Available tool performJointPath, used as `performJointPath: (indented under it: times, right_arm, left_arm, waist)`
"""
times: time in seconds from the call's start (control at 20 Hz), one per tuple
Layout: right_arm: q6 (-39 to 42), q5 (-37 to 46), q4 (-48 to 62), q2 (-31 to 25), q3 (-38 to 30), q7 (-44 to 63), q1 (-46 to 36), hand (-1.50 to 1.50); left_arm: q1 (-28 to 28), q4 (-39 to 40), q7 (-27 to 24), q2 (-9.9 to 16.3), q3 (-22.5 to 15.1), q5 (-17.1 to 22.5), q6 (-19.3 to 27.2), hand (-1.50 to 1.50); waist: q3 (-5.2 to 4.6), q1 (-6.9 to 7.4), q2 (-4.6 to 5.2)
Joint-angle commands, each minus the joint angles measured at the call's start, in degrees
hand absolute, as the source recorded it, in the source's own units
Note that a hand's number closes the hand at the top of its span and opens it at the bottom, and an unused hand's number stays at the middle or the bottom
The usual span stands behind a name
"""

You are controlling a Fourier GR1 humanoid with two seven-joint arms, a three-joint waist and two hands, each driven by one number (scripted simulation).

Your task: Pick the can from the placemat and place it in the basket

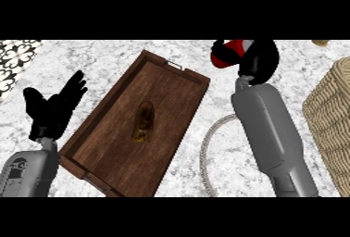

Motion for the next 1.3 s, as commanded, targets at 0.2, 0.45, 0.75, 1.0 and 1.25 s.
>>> performJointPath:
  times: [0.2, 0.45, 0.75, 1.0, 1.25]
  right_arm:
    - [-6.15, 19.66, 9.52, 0.30, 1.73, 25.08, -17.53, 1.50]
    - [0.84, 27.62, 14.68, 0.30, -1.43, 32.05, -25.95, 1.50]
    - [3.45, 33.61, 18.75, -2.91, -6.52, 32.61, -32.54, 1.50]
    - [2.68, 37.35, 21.92, -6.74, -9.93, 30.81, -34.11, 1.50]
    - [7.39, 42.47, 23.91, -9.94, -13.10, 33.81, -32.99, 1.50]
  left_arm:
    - [-0.73, 0.82, 1.15, -0.09, 0.23, 0.23, 0.05, 0.00]
    - [0.46, 0.44, 1.20, 0.52, 1.47, 0.39, 0.65, 0.00]
    - [0.24, 0.94, -0.03, 0.15, 1.68, 0.11, 1.10, 0.00]
    - [-1.38, 1.25, 1.73, 0.84, 2.56, 0.89, 0.89, 0.00]
    - [1.36, -0.04, 0.20, 2.51, 3.86, 1.67, -0.57, 0.00]
  waist:
    - [-0.04, -1.75, -0.55]
    - [0.00, -2.23, -0.58]
    - [0.08, -3.56, -0.37]
    - [0.14, -4.19, -0.36]
    - [0.12, -4.32, -0.72]
